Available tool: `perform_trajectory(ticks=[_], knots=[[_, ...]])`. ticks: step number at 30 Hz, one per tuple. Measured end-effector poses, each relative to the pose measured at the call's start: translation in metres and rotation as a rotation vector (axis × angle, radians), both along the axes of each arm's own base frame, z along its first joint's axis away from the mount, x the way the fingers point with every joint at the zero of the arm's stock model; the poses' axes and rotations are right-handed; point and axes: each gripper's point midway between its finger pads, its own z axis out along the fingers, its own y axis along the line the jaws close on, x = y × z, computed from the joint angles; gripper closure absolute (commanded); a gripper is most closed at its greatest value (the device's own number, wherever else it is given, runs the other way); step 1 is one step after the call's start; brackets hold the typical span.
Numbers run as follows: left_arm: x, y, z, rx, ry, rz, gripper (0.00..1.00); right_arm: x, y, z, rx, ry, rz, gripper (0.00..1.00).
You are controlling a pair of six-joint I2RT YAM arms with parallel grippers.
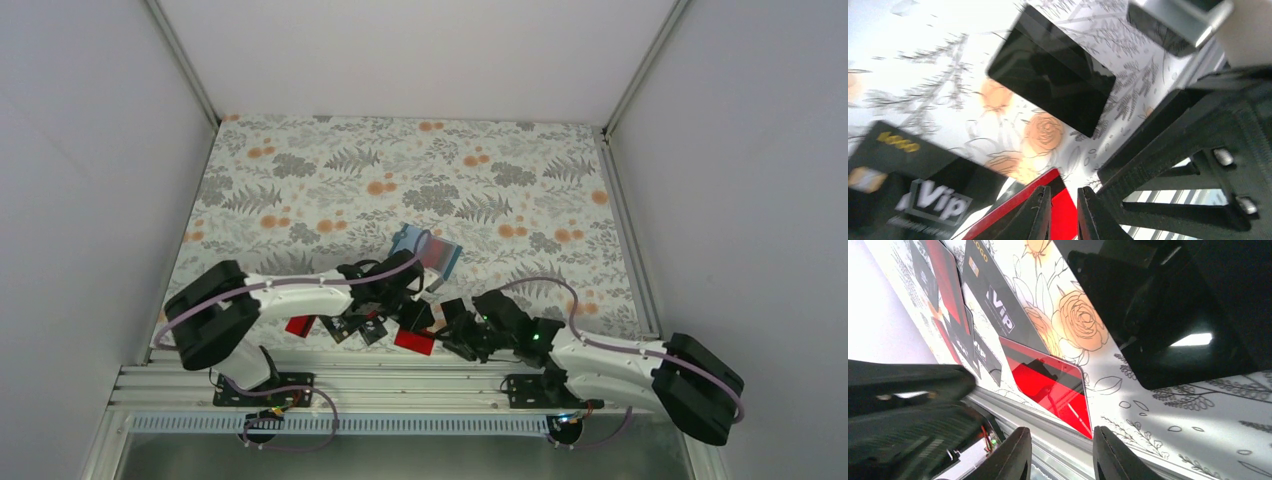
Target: Put the credit cards into the card holder
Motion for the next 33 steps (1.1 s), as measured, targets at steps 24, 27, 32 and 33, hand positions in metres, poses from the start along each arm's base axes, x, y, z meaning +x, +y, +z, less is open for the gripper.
perform_trajectory(ticks=[24,27,32,33], knots=[[0.004,0.061,-0.031,0.198,-0.015,0.126,0.84,-0.036,0.018,-0.023,-0.079,0.099,0.300,0.53],[0.001,0.060,-0.033,0.186,-0.004,0.121,0.85,-0.036,0.022,-0.022,-0.063,0.098,0.310,0.53],[-0.004,0.054,-0.033,0.148,0.015,0.103,0.85,-0.032,0.033,-0.017,-0.028,0.081,0.321,0.55],[-0.005,0.054,-0.033,0.144,0.018,0.099,0.85,-0.031,0.035,-0.017,-0.021,0.076,0.323,0.55]])
